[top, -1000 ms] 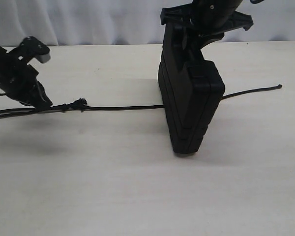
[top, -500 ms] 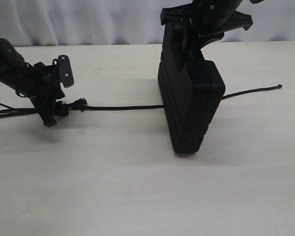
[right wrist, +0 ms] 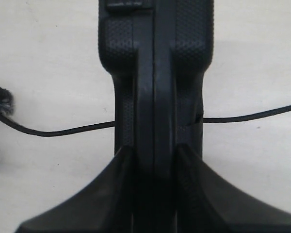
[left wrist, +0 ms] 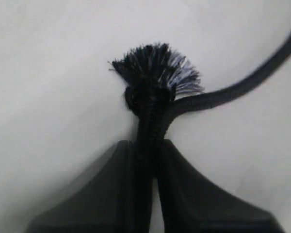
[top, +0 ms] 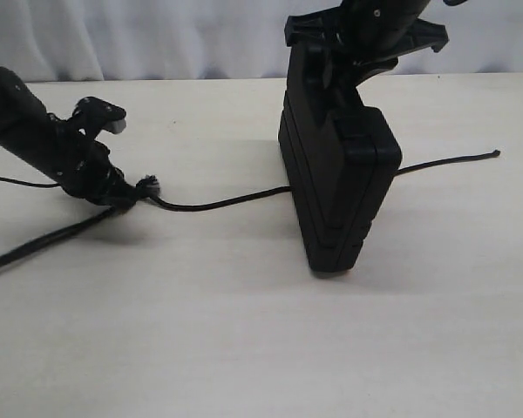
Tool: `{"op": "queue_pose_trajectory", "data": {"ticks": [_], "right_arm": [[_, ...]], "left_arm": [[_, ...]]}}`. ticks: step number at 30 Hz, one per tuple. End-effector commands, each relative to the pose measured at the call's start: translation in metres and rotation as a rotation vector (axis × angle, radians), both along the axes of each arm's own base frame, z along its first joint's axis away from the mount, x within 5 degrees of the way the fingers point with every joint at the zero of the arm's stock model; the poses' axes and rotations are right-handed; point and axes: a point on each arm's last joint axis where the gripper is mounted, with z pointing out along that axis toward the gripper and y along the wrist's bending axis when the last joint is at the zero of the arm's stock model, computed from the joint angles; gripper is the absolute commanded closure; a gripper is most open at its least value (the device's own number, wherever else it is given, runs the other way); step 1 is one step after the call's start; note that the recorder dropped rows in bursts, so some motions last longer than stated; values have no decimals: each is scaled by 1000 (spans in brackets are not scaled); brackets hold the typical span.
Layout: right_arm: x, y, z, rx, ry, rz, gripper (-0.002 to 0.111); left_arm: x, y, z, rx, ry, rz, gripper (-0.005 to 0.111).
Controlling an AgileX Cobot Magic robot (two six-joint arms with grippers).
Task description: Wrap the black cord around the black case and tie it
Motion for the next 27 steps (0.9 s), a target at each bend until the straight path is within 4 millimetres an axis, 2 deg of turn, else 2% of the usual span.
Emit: {"op": "queue_pose_trajectory", "data": {"ticks": [1, 7, 9, 14, 18, 23, 27], "right_arm": [[-2, 1, 4, 2, -7, 17, 104], [-2, 1, 4, 2, -7, 17, 104], [-2, 1, 4, 2, -7, 17, 104], [-2, 1, 4, 2, -9, 18, 104], [-2, 1, 4, -1, -10, 24, 104], [-1, 1, 4, 2, -18, 25, 104], [-1, 1, 4, -4, -20, 36, 104]], "left_arm": [[1, -9, 3, -197, 173, 353, 102], [-3, -26, 13, -433, 348, 481, 62], [-4, -30, 16, -489, 389, 489, 55], [-1, -24, 21, -413, 364, 369, 53], [10, -15, 32, -218, 184, 38, 53], [6, -6, 32, -29, 109, -346, 53], [7, 1, 30, 70, 73, -447, 53]]}}
